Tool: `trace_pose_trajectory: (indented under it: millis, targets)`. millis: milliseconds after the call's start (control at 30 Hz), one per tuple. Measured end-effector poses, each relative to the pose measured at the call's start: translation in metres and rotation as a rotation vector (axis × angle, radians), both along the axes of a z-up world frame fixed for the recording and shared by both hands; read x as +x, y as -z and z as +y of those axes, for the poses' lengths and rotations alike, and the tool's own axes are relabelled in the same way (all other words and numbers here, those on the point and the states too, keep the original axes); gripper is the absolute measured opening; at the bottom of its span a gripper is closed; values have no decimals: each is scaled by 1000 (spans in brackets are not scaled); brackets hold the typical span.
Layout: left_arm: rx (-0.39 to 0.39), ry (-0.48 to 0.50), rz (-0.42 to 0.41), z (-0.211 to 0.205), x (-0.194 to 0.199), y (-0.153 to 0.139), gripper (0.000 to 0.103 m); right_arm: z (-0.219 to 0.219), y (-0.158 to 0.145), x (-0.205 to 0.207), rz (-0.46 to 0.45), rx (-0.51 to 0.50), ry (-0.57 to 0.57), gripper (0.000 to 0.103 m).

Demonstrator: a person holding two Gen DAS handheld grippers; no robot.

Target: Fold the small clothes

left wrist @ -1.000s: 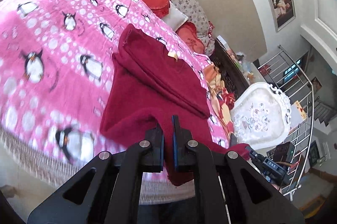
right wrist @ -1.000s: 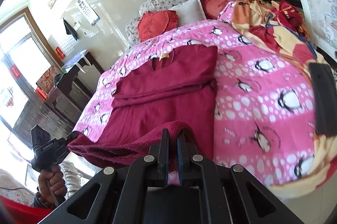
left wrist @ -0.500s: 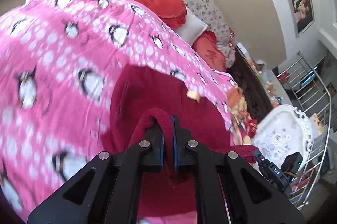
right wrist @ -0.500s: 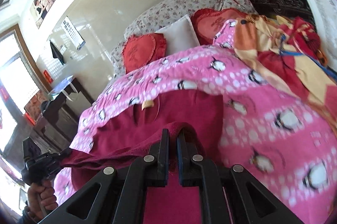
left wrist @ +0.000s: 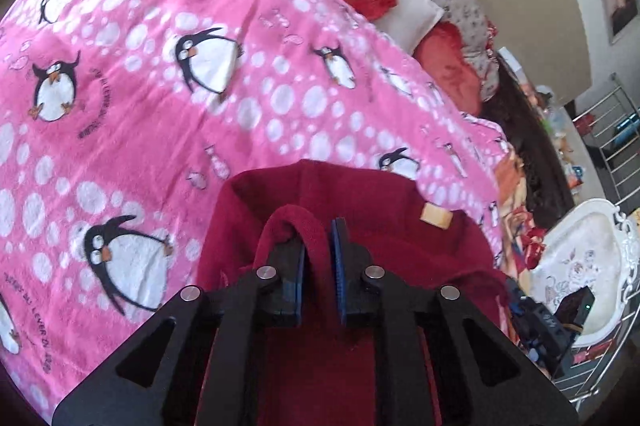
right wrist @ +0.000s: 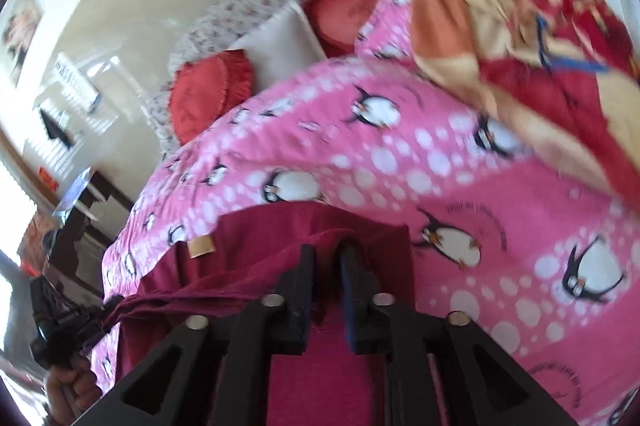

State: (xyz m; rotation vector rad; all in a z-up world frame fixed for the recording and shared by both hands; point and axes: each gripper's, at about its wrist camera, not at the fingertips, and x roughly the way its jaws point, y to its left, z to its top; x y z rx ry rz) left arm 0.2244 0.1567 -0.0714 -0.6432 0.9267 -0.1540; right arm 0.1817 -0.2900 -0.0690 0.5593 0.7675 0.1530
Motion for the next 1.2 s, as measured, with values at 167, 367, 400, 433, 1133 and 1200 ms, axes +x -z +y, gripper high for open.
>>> trace_pose_trajectory:
  millis: [167,367,400,433,1133,1200]
  targets:
    - [-15,27,-60,7,-17,-19,41,-20,-26,-26,-113,86,-1,43]
    - [31,-153,-168,23,-39,-40,78,-8,-54,-43,-130,-116,-51,44]
    - [39,-143,-171,16,-37,-41,78,0,-57,-44,-142,-161,-74,43]
    - [62,-112,-175,6,-33,-42,78,6,-58,-44,-153,-202,-87,41]
    - [296,-115,-45,-39,50,38,78,53,25,69,25,-476,-34,25]
    - [309,-113,-36,-43,52,37,80,50,26,70,23,-460,-35,25]
